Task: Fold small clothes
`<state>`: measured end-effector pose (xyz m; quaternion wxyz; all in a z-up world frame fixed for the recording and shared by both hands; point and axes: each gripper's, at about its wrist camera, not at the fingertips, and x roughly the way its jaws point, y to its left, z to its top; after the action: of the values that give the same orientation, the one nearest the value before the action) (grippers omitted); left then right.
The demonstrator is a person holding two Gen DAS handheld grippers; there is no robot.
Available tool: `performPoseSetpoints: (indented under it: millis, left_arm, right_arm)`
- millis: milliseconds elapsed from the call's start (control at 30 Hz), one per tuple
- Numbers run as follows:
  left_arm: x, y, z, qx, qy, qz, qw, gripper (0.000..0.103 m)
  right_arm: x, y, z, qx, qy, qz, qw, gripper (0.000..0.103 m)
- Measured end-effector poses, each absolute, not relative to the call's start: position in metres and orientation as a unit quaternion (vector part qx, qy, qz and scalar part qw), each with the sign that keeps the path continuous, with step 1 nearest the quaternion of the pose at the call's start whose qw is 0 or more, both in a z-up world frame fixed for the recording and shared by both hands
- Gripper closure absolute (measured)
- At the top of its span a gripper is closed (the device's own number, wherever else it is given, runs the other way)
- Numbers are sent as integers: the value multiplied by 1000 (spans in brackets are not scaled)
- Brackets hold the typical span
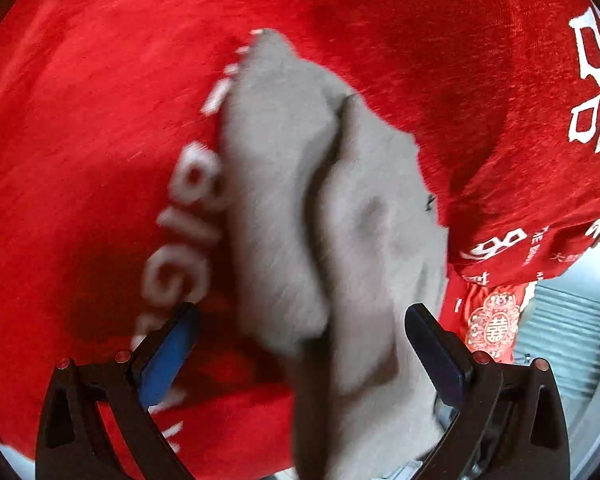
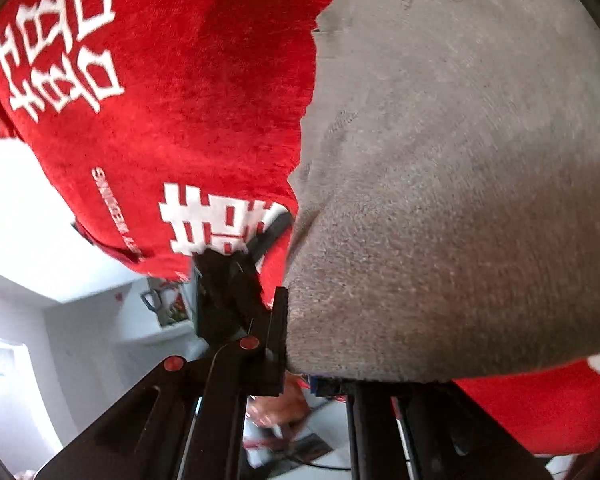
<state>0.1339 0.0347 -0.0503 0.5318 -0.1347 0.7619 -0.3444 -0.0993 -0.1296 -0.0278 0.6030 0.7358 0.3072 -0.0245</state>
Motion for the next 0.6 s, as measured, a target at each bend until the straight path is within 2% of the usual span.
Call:
performPoseSetpoints:
  millis: [200, 233, 267, 300, 333, 533, 567, 600]
  left_arm:
    - [125, -17, -36, -73, 742, -393, 538, 1]
    - [122, -25, -36, -58, 738, -396, 543, 3]
    - [119, -31, -36, -48, 735, -398, 547, 8]
    - [115, -37, -37, -30, 734, -399, 548, 17]
    - [114, -39, -39, -20, 735, -399, 549, 19]
    - [107, -43, -42, 22, 731, -384, 564, 19]
    - [106, -43, -42, 25, 731, -382, 566, 19]
    - [106, -43, -42, 28, 730, -379, 568, 19]
  right_arm:
    - [-97, -117, -34, 706, 363, -18, 607, 95]
    - [-97, -115, -35, 700, 378, -18, 606, 95]
    - [-96, -114, -37, 695, 387, -19, 606, 95]
    - [-97, -113, -39, 688, 400, -19, 605, 95]
    - [-97, -113, -39, 684, 407, -19, 605, 95]
    - [-98, -113, -44, 642, 482, -24, 596, 90]
    - [-99, -113, -45, 634, 500, -21, 590, 87]
    - [-101, -113, -45, 629, 511, -18, 585, 68]
